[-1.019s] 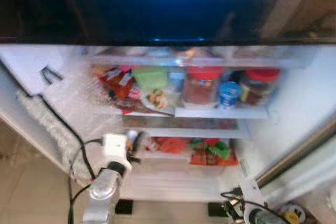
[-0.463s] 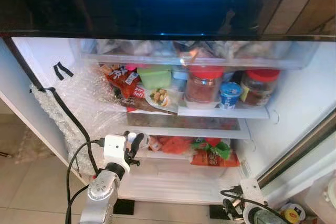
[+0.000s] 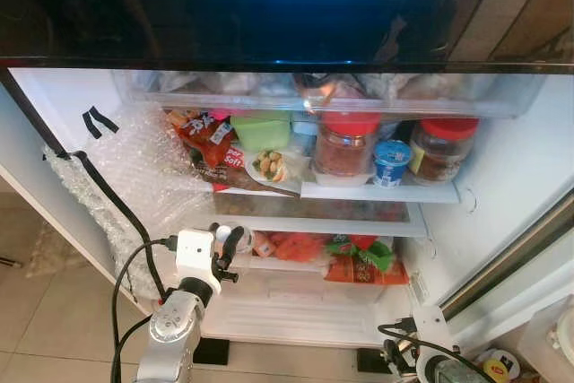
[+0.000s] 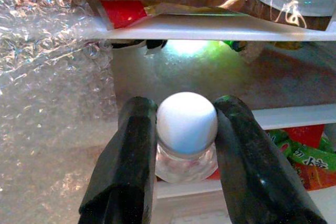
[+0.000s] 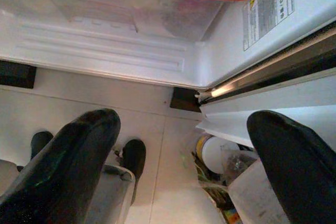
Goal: Restocking fridge
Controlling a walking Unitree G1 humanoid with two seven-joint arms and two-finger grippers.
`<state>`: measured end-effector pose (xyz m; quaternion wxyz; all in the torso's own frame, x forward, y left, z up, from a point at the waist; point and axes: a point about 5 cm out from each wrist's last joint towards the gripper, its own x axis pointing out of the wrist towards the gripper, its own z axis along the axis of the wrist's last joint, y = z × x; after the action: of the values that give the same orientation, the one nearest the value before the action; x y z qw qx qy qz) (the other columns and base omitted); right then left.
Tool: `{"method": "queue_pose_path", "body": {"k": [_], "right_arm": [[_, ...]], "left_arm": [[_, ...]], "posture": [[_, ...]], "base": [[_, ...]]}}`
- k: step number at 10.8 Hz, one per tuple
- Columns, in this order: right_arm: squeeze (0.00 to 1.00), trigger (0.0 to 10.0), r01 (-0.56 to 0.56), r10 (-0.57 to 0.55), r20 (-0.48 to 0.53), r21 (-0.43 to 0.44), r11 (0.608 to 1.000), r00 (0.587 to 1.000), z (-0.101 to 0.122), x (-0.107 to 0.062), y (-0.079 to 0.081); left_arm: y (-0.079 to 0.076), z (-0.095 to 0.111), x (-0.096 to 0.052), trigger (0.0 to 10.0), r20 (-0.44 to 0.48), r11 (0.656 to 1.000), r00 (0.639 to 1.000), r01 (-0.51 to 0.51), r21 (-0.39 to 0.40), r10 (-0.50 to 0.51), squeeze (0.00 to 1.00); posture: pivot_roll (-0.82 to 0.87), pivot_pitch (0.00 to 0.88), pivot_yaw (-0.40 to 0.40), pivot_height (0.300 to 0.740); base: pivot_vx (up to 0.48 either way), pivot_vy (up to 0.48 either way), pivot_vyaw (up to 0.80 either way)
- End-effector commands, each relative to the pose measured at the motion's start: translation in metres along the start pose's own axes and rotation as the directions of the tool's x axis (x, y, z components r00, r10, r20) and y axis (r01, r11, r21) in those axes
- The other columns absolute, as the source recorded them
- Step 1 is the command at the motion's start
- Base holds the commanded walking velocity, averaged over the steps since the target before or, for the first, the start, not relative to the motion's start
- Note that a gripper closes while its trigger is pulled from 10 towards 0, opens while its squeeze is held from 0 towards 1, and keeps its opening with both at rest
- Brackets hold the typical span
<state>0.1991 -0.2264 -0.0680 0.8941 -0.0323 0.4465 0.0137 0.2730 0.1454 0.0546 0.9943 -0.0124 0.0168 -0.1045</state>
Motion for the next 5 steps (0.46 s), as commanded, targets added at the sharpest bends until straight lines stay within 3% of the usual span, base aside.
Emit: {"method": "queue_pose_path", "body": {"k": [1,4,5], "right_arm": [[0.00,10.0,0.006,-0.006,-0.012,0.016,1.000,1.000,-0.0038,-0.0007,-0.0008],[0.00,10.0,-0.002,0.002,0.003,0.012,1.000,1.000,-0.0024,-0.0006,-0.0001],[0.00,10.0,-0.006,0.006,0.018,0.011,1.000,1.000,-0.0011,-0.0006,0.0003]], "left_arm": [[0.0025,0.0073,0.0002,10.0,0.032,1.000,0.999,-0.003,0.017,0.002,0.00],[0.0019,0.0079,0.0009,10.0,0.035,1.000,0.999,-0.003,0.019,0.002,0.00],[0.0018,0.0081,0.0011,10.0,0.036,1.000,0.999,-0.001,0.022,0.000,0.00]], "posture": [[-0.02,0.059,0.001,0.740],[-0.02,0.053,0.000,0.685],[-0.02,0.053,0.000,0.685]], "base": [[0.000,0.000,0.00],[0.000,0.000,0.00],[0.000,0.000,0.00]]}}
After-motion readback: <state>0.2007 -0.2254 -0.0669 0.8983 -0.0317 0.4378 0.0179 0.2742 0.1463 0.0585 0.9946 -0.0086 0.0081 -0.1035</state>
